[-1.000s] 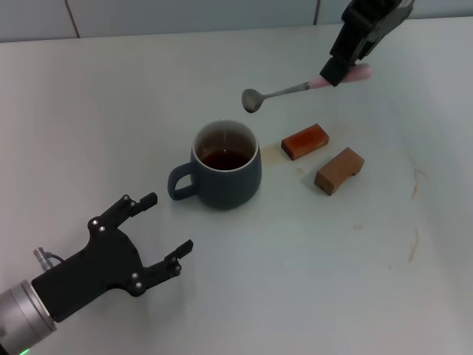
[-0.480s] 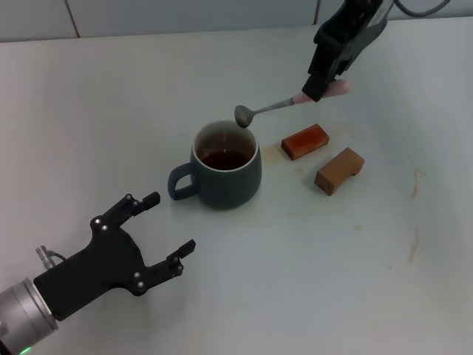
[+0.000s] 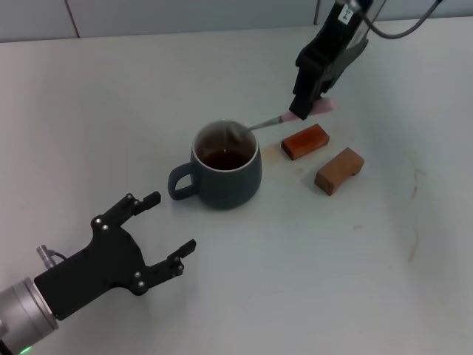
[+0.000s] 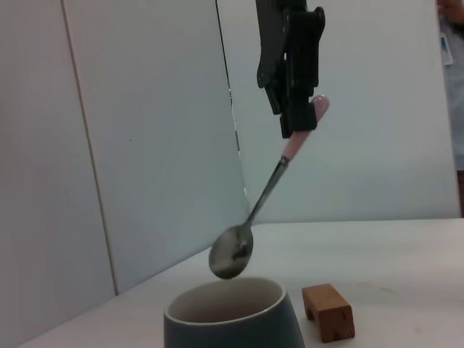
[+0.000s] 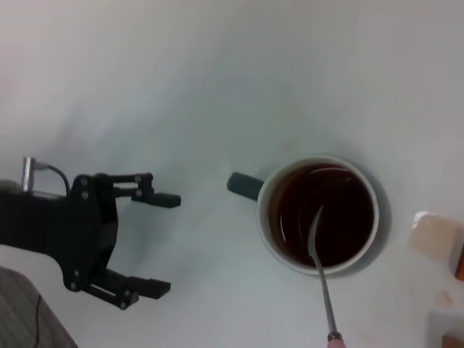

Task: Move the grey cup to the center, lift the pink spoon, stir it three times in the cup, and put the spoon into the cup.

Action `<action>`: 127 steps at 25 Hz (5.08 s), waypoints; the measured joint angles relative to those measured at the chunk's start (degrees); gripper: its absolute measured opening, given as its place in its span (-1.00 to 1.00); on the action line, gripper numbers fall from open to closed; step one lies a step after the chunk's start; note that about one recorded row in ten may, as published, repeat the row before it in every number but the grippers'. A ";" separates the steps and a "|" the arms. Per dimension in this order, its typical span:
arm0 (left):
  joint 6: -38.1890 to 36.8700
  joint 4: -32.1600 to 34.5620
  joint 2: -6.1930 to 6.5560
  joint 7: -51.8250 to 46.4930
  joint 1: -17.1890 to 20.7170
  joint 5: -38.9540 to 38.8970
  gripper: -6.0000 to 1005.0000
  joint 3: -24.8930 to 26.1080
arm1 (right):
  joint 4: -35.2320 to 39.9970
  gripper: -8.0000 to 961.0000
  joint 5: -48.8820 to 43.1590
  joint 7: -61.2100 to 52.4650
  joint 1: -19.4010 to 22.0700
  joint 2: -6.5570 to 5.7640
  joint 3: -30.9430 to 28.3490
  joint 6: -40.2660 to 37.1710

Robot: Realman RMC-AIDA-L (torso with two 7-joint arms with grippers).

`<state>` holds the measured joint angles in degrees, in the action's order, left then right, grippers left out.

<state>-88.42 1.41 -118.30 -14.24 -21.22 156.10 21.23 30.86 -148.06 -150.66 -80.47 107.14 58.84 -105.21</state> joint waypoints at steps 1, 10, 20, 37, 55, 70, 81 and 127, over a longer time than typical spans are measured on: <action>0.00 0.03 0.00 0.00 -0.04 0.01 0.70 -0.14 | -0.66 -0.75 -0.03 0.01 -0.30 0.28 0.68 0.46; 0.00 0.08 0.00 0.00 -0.09 0.06 0.70 -0.67 | -1.37 -0.75 -1.46 0.01 -0.56 1.36 1.57 3.05; 0.38 0.08 -0.08 0.00 -0.21 0.09 0.70 -0.76 | -3.07 -0.75 -3.64 0.47 -0.84 2.71 1.66 5.28; 0.66 -0.08 -0.18 0.21 -0.49 0.09 0.70 -0.75 | -5.53 -0.75 -2.80 2.32 -2.18 4.22 0.83 7.23; 0.66 -0.03 -0.08 0.15 -0.49 0.09 0.70 -0.76 | -5.33 -0.75 -4.48 1.79 -1.51 3.34 1.24 6.13; 0.60 -0.42 -0.17 0.46 -0.06 0.09 0.70 -0.76 | -5.36 -0.75 -4.42 2.76 -2.99 4.43 1.13 11.29; 0.60 -0.32 -0.11 0.27 0.04 0.09 0.70 -1.28 | -5.08 -0.75 -4.43 2.27 -1.72 4.24 0.95 7.19; 0.43 -0.01 0.03 -0.79 0.10 -0.44 0.70 2.56 | 51.32 0.61 52.76 44.84 70.47 12.32 6.10 21.50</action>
<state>-87.99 1.40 -118.27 -15.03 -21.11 155.65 23.79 82.18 -95.30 -105.81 -10.00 119.46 64.94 -83.70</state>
